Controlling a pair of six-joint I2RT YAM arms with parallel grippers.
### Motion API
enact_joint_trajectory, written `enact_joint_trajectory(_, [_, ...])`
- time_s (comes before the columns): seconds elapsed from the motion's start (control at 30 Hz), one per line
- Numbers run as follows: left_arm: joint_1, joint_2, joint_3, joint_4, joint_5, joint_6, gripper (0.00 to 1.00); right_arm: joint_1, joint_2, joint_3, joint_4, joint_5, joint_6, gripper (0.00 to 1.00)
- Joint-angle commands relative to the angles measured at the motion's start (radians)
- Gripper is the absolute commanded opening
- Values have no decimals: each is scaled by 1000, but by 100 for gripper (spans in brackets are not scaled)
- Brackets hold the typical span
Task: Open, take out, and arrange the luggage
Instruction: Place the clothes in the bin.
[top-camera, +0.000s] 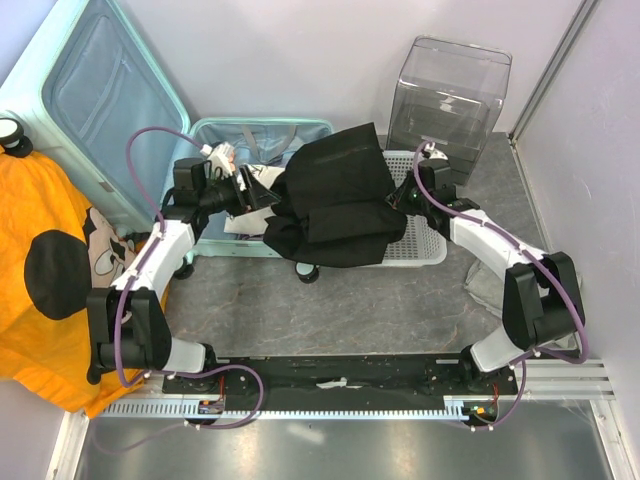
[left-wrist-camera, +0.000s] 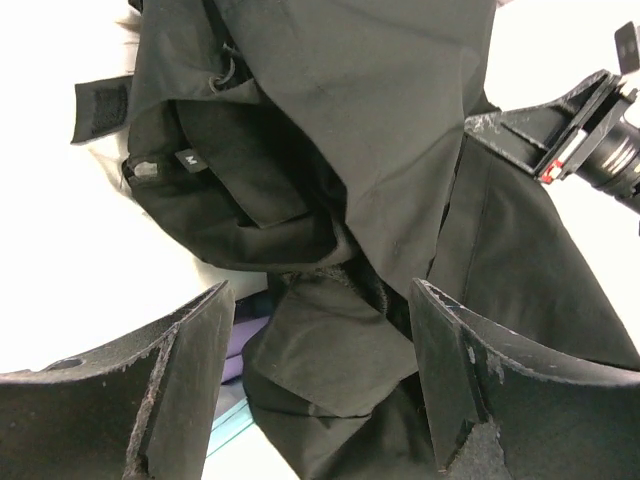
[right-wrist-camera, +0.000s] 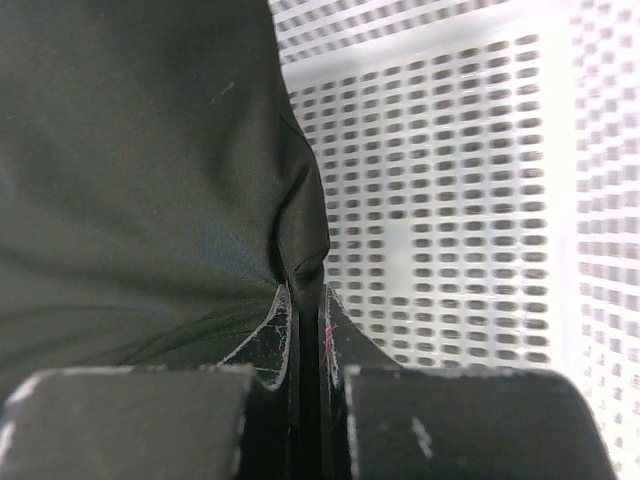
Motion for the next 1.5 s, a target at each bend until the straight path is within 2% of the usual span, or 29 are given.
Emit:
enact_joint_trajectory(0.0, [-45,17,65,-4,-43,57,77,-90,-61,-44,-88,224,-88,0])
enact_joint_trajectory(0.27, [-99,37,114,-44,-60,47,77,-127,-55,-74,-108,304,-137,0])
enact_joint_trajectory(0.73, [-101,-10,184,-109,-86,48,77,-152,-85,-72,-140,394,-166,0])
enact_joint_trajectory(1.2, [-101,-129,151,-181,-272,172,78,-150,-161,-5,-203,391,-180,0])
enact_joint_trajectory(1.47, [-99,-129,129,-181,-276,183,79,-152,-148,9,-240,512,-231,0])
